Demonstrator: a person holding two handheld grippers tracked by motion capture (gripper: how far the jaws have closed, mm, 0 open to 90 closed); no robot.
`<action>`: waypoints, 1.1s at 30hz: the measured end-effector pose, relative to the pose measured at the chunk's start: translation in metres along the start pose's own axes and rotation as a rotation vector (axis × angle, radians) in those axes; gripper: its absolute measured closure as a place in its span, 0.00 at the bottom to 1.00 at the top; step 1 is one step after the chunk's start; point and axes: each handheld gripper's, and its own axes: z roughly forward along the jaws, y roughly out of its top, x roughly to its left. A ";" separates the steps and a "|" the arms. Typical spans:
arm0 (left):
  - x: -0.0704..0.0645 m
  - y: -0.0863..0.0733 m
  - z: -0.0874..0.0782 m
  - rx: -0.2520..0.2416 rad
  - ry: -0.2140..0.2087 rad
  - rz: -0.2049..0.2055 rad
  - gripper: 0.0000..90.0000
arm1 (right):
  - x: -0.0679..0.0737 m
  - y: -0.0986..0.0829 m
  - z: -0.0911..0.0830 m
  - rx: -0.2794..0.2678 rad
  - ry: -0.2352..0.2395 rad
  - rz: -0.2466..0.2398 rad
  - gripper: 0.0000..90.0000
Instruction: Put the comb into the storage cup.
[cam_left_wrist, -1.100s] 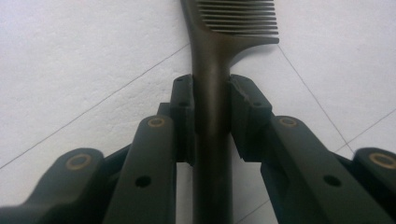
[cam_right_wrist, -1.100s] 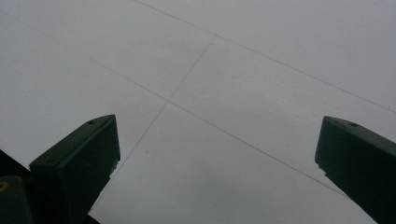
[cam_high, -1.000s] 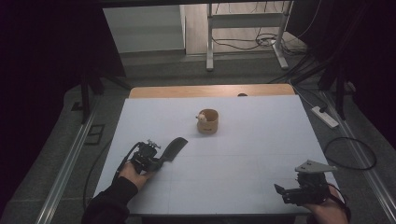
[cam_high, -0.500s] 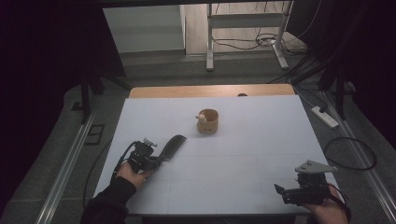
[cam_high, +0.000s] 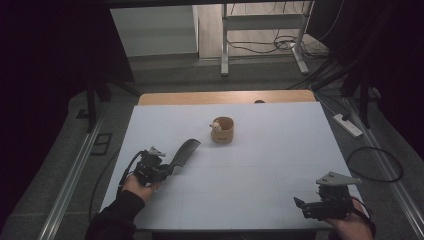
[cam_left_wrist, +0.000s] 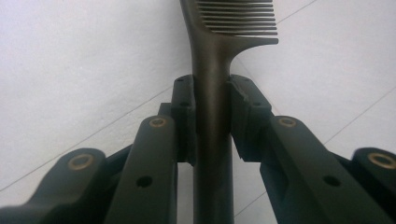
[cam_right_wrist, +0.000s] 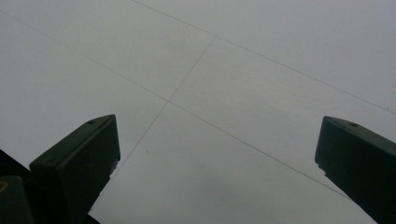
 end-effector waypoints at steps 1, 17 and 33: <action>0.000 0.000 -0.001 -0.005 -0.005 0.002 0.80 | 0.000 0.000 0.000 0.000 0.000 0.000 0.00; -0.007 -0.008 -0.025 -0.142 -0.053 -0.008 0.80 | 0.000 0.000 0.000 -0.003 -0.002 -0.003 0.00; -0.024 -0.015 -0.046 -0.275 -0.083 0.038 0.80 | 0.000 0.000 -0.001 -0.007 0.001 -0.004 0.00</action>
